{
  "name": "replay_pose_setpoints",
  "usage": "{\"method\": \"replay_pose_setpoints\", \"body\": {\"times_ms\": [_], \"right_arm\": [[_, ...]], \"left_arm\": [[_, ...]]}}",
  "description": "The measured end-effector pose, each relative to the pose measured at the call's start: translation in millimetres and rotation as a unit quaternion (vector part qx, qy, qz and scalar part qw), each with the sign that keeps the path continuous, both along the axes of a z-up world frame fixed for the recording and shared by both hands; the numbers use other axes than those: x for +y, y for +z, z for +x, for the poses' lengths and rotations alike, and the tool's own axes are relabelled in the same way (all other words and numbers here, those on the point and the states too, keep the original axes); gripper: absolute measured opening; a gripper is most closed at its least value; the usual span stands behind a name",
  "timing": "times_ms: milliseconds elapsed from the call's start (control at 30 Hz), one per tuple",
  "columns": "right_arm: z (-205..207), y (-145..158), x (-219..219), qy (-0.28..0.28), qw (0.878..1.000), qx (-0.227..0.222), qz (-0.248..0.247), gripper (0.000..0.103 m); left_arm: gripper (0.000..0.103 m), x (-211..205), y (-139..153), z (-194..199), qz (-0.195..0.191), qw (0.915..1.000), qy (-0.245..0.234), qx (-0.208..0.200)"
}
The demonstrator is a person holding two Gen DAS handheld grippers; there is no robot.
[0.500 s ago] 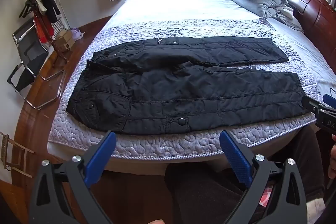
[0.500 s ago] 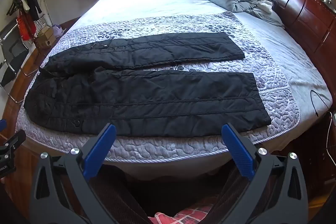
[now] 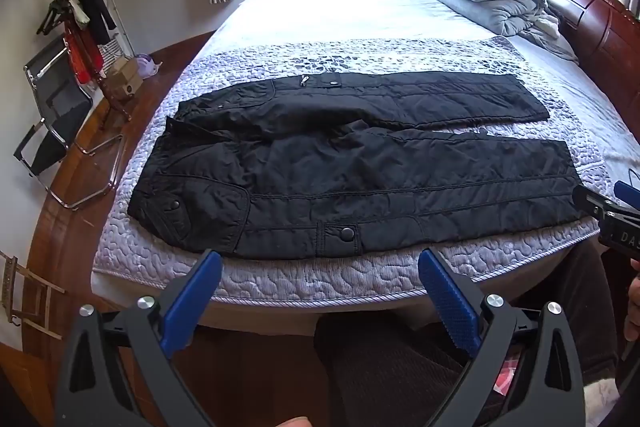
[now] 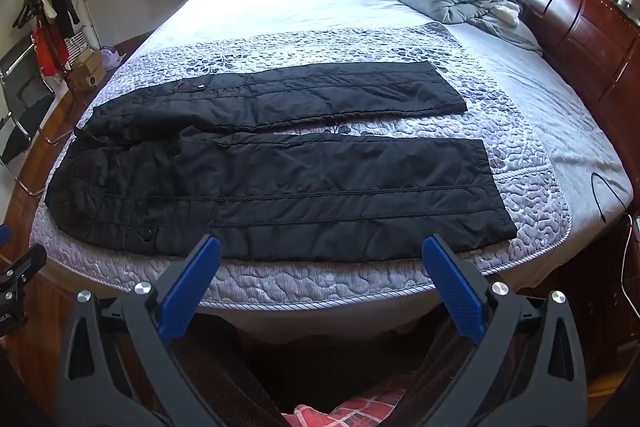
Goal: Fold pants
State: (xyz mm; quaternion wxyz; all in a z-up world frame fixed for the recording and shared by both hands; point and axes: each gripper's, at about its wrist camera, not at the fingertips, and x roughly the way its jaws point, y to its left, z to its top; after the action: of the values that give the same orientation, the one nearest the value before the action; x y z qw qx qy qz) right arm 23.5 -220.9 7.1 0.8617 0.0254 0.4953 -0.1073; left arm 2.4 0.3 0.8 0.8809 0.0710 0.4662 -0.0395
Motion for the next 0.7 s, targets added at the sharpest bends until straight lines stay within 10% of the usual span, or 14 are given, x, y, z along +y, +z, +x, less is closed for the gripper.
{"method": "replay_pose_setpoints", "body": {"times_ms": [700], "right_arm": [[2.7,2.0,-0.3,-0.001,1.0,0.001,-0.001,0.101]], "left_arm": [[0.099,-0.7,6.0,0.2,0.001,1.0,0.002,-0.001]]}}
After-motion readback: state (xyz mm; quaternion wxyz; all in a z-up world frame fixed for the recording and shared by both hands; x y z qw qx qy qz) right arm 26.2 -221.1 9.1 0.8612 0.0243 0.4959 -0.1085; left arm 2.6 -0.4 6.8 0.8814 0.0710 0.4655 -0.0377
